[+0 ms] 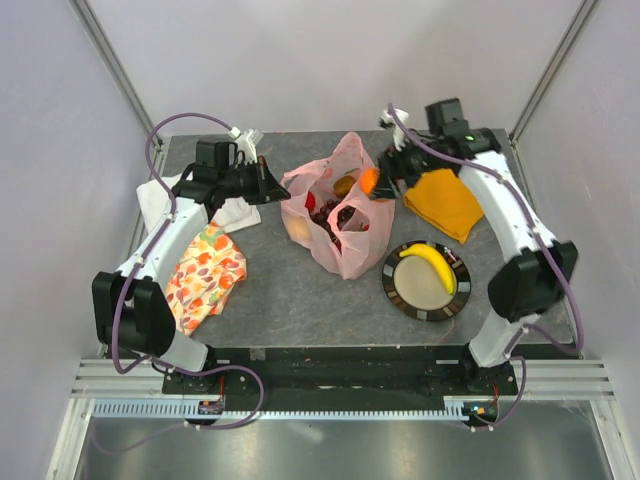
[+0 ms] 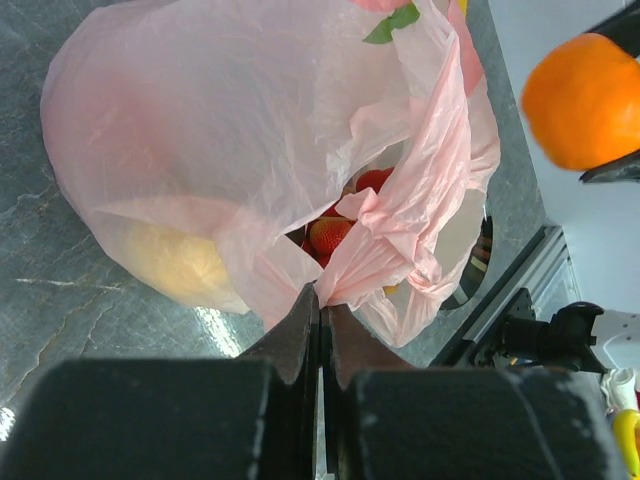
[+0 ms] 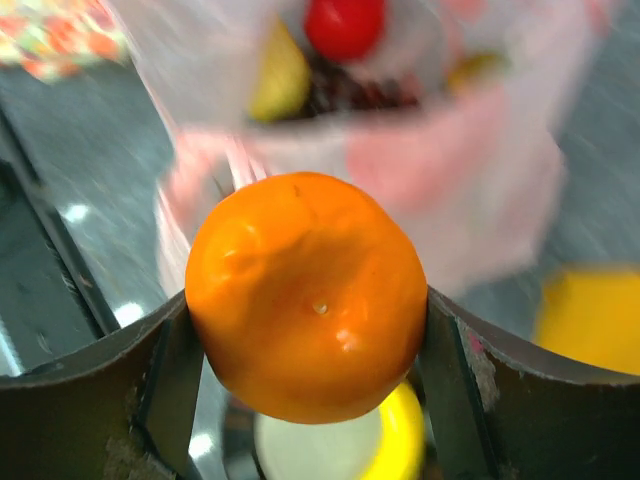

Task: Take the fake fruits out of the plastic bag

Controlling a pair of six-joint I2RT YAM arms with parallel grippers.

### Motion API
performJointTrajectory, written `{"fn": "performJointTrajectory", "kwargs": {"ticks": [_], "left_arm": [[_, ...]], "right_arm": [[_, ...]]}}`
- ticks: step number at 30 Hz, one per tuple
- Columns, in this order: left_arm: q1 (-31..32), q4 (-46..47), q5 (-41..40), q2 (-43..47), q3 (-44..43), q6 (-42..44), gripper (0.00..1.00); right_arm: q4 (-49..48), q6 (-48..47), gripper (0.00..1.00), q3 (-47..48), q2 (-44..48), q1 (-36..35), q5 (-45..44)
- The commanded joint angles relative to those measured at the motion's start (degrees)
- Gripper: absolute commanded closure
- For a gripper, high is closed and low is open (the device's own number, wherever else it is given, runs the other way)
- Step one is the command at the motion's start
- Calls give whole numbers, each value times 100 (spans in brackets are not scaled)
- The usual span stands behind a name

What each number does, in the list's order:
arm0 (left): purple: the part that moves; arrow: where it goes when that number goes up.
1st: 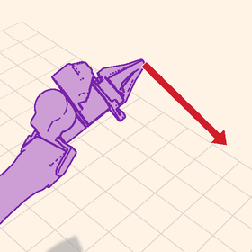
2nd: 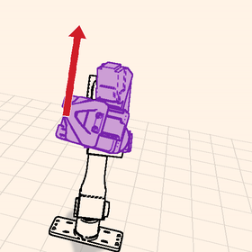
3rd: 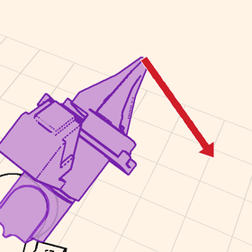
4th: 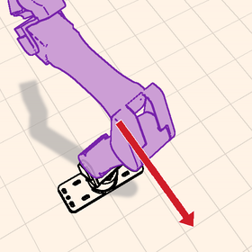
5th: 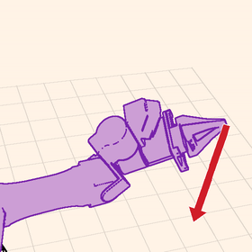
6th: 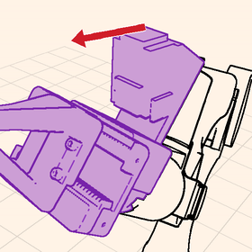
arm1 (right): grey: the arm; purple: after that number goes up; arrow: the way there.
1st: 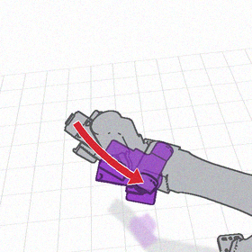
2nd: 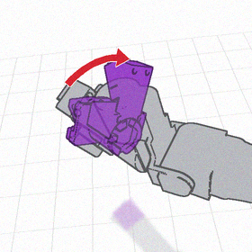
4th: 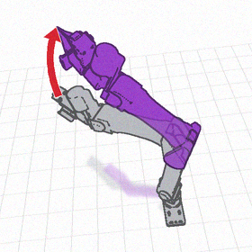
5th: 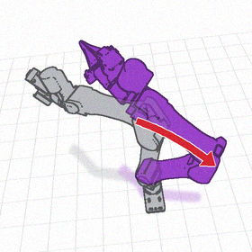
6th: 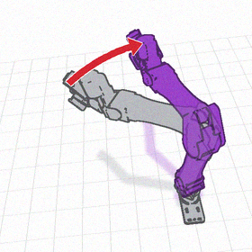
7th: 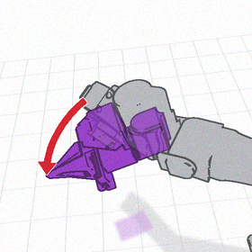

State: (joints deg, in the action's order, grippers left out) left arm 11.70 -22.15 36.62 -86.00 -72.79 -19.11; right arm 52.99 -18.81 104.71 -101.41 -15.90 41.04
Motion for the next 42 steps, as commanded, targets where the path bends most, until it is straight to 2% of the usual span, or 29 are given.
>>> {"fn": "performJointTrajectory", "kwargs": {"ticks": [1, 2, 3, 7, 10, 14, 19, 22, 25, 27, 28, 29, 38, 42], "left_arm": [[16, 194, 152, 171, -226, -163, 98], [7, 202, 152, 171, -218, -180, 98], [7, 211, 152, 171, -235, -180, 99], [7, 211, 152, 215, -235, -198, 98], [7, 211, 135, 250, -209, -181, 98], [7, 167, 73, 381, -156, -84, 98], [-28, 80, 38, 478, -7, -5, 99], [-45, 71, 21, 540, 81, 22, 98], [-81, 71, -6, 566, 160, 39, 98], [-89, 71, 3, 575, 195, 39, 98], [-89, 71, 3, 575, 195, 31, 98], [-98, 79, 3, 566, 195, 31, 98], [-98, 167, 135, 347, 37, -66, 98], [-98, 167, 179, 303, 37, -101, 98]], "right_arm": [[1214, -2177, 54, -1141, 1718, 403, -885], [1187, -2389, 54, -1981, 1956, 412, -1026], [1126, -2730, 54, -2346, 2358, 395, -1219], [941, -3146, 54, -3787, 2810, 395, -1607], [670, -3156, 54, -4255, 2854, 395, -1678], [-242, -2848, 51, -4625, 2514, 360, -1572], [-790, -2848, 51, -4714, 1862, 149, -1722], [-896, -2821, 47, -4687, 1712, 44, -1713], [-940, -2839, 39, -4722, 1650, -132, -1774], [-931, -2822, 29, -4749, 1624, -185, -1845], [-931, -2778, 8, -4740, 1615, -185, -1854], [-931, -2743, 2, -4731, 1624, -194, -1888], [-852, -2304, 2, -4398, 2493, -177, -2143], [-869, -1672, 2, -3715, 2582, -168, -1960]]}}
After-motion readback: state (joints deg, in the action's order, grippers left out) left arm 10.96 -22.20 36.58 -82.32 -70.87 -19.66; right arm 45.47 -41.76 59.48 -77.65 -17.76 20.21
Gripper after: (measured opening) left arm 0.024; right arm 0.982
